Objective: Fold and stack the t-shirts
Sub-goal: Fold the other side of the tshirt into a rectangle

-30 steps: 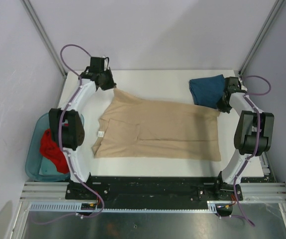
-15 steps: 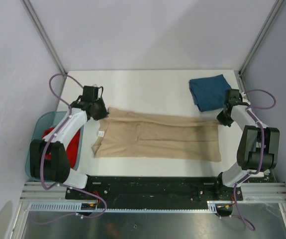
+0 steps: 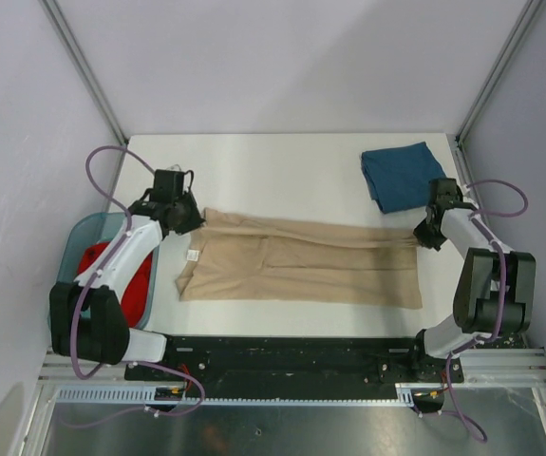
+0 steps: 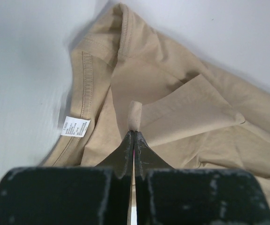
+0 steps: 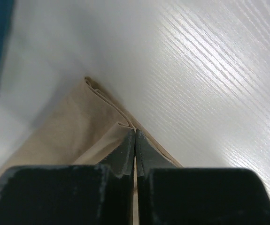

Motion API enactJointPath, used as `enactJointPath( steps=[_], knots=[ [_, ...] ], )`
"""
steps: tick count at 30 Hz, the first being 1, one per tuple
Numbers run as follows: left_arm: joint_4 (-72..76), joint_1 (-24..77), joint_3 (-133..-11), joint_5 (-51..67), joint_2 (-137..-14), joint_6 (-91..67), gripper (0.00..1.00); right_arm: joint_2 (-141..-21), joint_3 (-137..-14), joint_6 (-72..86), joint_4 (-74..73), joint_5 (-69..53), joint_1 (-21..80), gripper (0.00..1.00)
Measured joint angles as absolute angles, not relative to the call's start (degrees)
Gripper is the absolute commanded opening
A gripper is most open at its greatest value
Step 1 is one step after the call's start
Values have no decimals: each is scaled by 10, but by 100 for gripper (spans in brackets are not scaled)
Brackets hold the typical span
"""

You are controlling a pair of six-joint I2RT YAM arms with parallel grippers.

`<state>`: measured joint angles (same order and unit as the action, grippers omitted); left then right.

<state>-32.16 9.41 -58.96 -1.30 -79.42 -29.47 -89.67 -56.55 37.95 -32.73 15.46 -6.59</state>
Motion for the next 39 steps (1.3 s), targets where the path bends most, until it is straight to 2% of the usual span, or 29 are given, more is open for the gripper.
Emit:
enactJointPath(
  steps=[15, 39],
  knots=[
    [-328, 94, -537, -13, -749, -296, 0, -852, -497, 384, -325, 142, -65, 0],
    [-333, 94, -531, -9, -707, -296, 0, -848, -495, 388, -315, 126, -95, 0]
  ],
)
